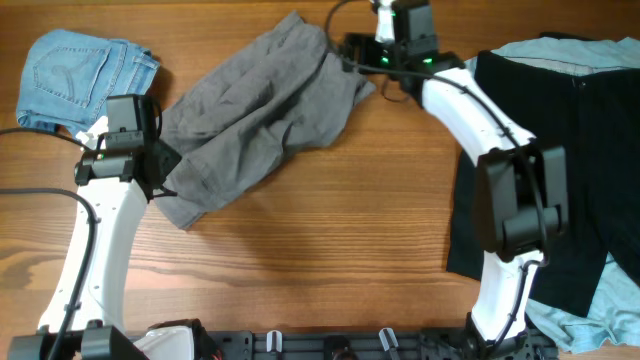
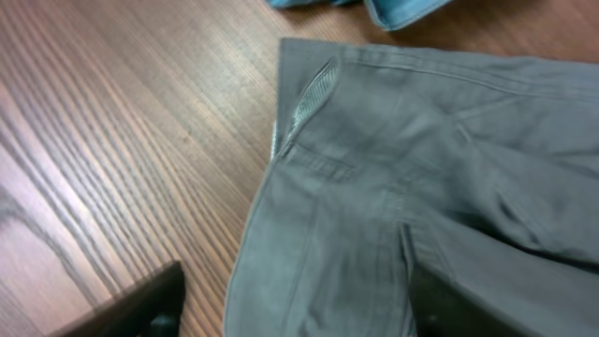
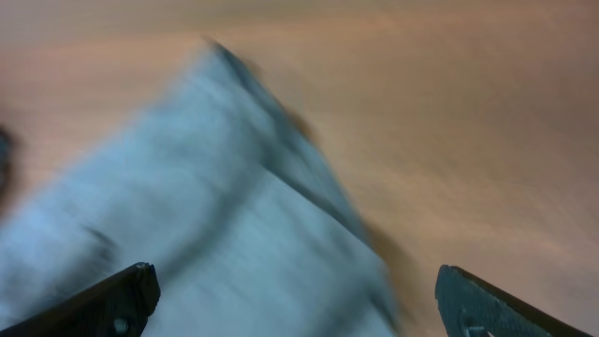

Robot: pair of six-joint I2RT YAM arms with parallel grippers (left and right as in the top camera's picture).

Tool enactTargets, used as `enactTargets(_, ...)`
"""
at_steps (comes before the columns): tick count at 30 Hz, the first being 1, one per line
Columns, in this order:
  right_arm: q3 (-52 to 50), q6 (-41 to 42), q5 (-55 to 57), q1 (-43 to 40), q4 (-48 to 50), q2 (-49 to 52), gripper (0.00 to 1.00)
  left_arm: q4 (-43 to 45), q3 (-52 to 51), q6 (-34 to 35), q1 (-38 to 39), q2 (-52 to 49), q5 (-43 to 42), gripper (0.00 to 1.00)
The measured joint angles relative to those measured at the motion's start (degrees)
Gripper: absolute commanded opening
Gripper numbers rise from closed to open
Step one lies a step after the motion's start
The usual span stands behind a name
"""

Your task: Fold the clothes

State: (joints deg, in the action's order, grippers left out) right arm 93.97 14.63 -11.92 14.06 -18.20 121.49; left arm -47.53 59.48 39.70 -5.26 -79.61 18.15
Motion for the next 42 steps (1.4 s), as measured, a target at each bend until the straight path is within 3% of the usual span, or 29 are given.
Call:
enactTargets(3, -0.1, -1.3, -0.7, -3.4, -7.1, 0.0, 1.00, -0.2, 0.0, 0.0, -1.3, -0.1, -0.6, 0.80)
enactTargets(5, -0.1, -2.6, -2.4, -5.0, -8.9, 0.0, 1.00, -0.4, 0.0, -0.1, -2.4, 0.1, -2.8, 0.74)
enactTargets(7, -0.1, -3.5, -3.8, -5.4, -9.2, 0.1, 1.00, -0.5, 0.0, -1.2, -3.5, 0.7, -7.0, 0.74)
enactTargets(14, -0.1, -4.5, -7.6, -0.9, -4.8, 5.4, 0.99, -3.7, 0.0, -14.6, -4.1, 5.2, -23.0, 0.79)
enactTargets(15, -0.1, -4.5, -7.9, -0.2, -4.2, 6.6, 0.94, -4.9, 0.0, -16.5, -4.1, 6.2, -24.8, 0.79)
enactTargets(16, -0.1, -4.5, -8.5, 0.6, -3.1, 8.2, 0.69, -6.1, 0.0, -17.9, -4.1, 7.2, -26.1, 0.80)
enactTargets(17, 0.0, -4.5, -8.9, 1.3, -1.6, 9.0, 0.23, -6.6, 0.0, -19.4, -4.1, 7.7, -27.4, 0.80)
enactTargets(18, 0.1, -4.2, -9.3, 1.6, -1.3, 9.0, 0.04, -7.6, 0.0, -20.2, -4.1, 9.2, -28.0, 0.80)
enactTargets(22, 0.2, -2.4, -9.7, 1.7, -4.3, 9.0, 0.04, -9.0, 0.0, -22.4, -4.1, 12.1, -29.6, 0.80)
enactTargets(25, 0.7, 1.2, -7.4, 1.1, -14.0, 8.4, 0.04, -9.1, 0.0, -23.1, -4.1, 12.8, -30.1, 0.80)
enactTargets(27, 1.2, 4.8, -2.6, 0.3, -27.6, 6.0, 0.04, -9.0, 0.0, -23.1, -4.1, 12.9, -30.1, 0.81)
enactTargets(28, 1.0, 6.2, -0.3, -0.2, -32.7, 5.0, 0.16, -9.0, 0.0, -23.2, -4.1, 12.9, -30.1, 0.82)
enactTargets(29, 1.0, 7.9, 2.5, -0.8, -39.7, 4.0, 0.52, -8.7, 0.0, -23.2, -4.1, 12.9, -30.2, 0.82)
enactTargets(30, 0.8, 8.8, 5.0, -1.6, -45.6, 3.2, 0.57, -8.3, 0.0, -23.2, -4.1, 12.9, -30.3, 0.83)
enactTargets(37, 0.1, 6.4, 13.4, -4.7, -54.6, -1.6, 0.85, -3.8, 0.0, -24.4, -4.1, 12.5, -30.2, 0.86)
enactTargets(42, 0.1, 5.4, 15.4, -4.6, -48.9, -9.4, 0.86, 2.7, 0.0, -27.3, -4.1, 7.9, -30.3, 0.81)
